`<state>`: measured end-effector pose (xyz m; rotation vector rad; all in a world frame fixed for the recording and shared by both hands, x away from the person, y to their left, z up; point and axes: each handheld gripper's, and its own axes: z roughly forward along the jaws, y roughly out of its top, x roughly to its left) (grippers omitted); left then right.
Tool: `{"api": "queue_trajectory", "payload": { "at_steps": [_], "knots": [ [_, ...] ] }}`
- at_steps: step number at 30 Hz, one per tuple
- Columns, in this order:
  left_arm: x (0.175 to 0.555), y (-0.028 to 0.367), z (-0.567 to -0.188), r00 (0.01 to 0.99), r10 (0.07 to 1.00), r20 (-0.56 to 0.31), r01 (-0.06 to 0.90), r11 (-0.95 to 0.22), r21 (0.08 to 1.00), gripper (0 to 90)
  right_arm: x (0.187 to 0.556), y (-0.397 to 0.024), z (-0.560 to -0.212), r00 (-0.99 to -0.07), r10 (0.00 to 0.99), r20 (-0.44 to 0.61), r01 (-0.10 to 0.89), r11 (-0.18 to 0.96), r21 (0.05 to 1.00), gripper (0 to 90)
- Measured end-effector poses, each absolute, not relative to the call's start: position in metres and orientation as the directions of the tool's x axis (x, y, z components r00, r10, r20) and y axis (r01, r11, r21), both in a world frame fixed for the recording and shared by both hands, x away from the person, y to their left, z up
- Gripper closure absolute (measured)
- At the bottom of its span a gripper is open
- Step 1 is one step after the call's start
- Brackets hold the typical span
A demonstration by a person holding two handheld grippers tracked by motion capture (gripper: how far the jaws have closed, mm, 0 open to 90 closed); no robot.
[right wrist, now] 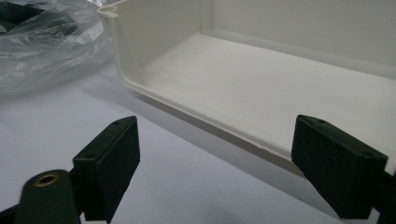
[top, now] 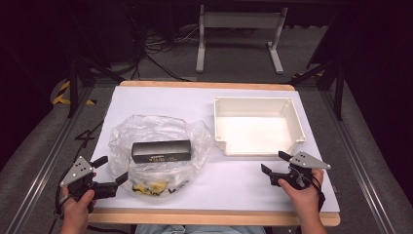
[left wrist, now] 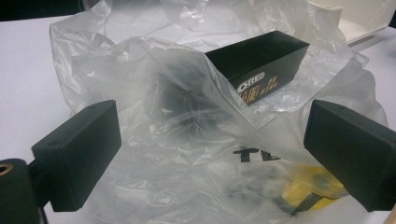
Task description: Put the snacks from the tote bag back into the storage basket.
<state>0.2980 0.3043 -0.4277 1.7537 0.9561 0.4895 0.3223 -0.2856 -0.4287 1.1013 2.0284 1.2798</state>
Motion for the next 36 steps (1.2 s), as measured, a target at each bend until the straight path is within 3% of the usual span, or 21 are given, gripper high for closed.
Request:
{"api": "queue_trajectory", "payload": {
  "at_steps": [17, 22, 36],
  "knots": [
    [0.298, 0.304, -0.426, 0.606, 0.787, -0.115, 0.365, -0.146, 0.919, 4.8, 0.318, -0.281, -0.418, -0.554, 0.833, -0.02, 0.356, 0.258, 0.898, 13.9],
    [0.298, 0.304, -0.425, 0.604, 0.79, -0.103, 0.359, -0.154, 0.921, 4.8, 0.319, -0.276, -0.403, -0.6, 0.8, 0.002, 0.355, 0.263, 0.897, 15.7],
    [0.297, 0.303, -0.426, 0.606, 0.788, -0.104, 0.362, -0.158, 0.919, 4.8, 0.315, -0.267, -0.351, -0.616, 0.787, -0.035, 0.34, 0.306, 0.889, 19.3]
  ]
}}
